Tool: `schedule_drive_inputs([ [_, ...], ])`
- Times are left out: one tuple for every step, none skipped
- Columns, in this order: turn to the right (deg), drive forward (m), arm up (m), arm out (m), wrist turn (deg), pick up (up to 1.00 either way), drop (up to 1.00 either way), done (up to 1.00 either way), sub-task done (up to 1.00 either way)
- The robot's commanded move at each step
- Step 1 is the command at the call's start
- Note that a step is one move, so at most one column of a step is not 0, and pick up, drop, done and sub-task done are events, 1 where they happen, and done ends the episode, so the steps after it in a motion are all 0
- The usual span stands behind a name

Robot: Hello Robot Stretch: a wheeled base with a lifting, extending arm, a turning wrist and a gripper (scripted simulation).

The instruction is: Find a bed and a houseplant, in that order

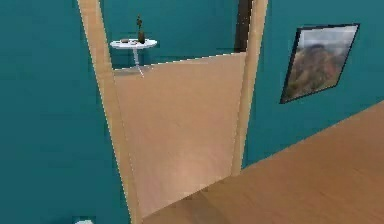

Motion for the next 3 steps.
schedule_drive_inputs([
  [0.0,0.9,0.0,0.0,0.0,0.0,0.0,0.0,0.0],
  [-24.0,0.0,0.0,0.0,0.0,0.0,0.0,0.0,0.0],
  [0.0,0.4,0.0,0.0,0.0,0.0,0.0,0.0,0.0],
])
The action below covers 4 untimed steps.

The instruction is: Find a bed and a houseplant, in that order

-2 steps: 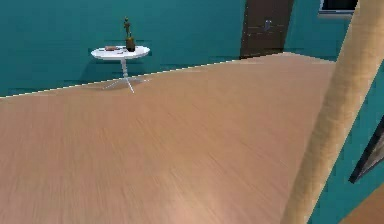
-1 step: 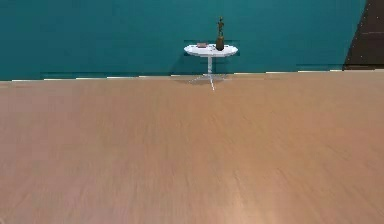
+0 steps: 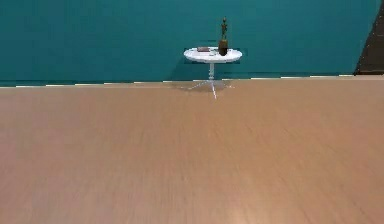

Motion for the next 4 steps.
schedule_drive_inputs([
  [-15.0,0.0,0.0,0.0,0.0,0.0,0.0,0.0,0.0],
  [0.0,0.35,0.0,0.0,0.0,0.0,0.0,0.0,0.0],
  [-45.0,0.0,0.0,0.0,0.0,0.0,0.0,0.0,0.0],
  [-27.0,0.0,0.0,0.0,0.0,0.0,0.0,0.0,0.0],
])
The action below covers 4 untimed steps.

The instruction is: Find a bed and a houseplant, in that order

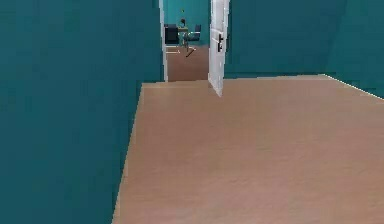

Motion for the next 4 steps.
schedule_drive_inputs([
  [0.0,1.0,0.0,0.0,0.0,0.0,0.0,0.0,0.0],
  [0.0,1.0,0.0,0.0,0.0,0.0,0.0,0.0,0.0],
  [0.0,1.0,0.0,0.0,0.0,0.0,0.0,0.0,0.0],
  [0.0,1.0,0.0,0.0,0.0,0.0,0.0,0.0,0.0],
])
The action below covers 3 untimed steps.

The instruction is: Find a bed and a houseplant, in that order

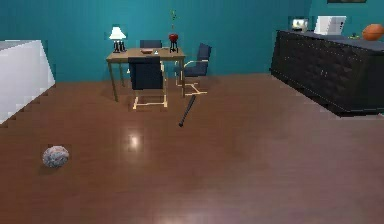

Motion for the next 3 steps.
schedule_drive_inputs([
  [-3.0,0.0,0.0,0.0,0.0,0.0,0.0,0.0,0.0],
  [0.0,0.3,0.0,0.0,0.0,0.0,0.0,0.0,0.0],
  [12.0,0.0,0.0,0.0,0.0,0.0,0.0,0.0,0.0],
])
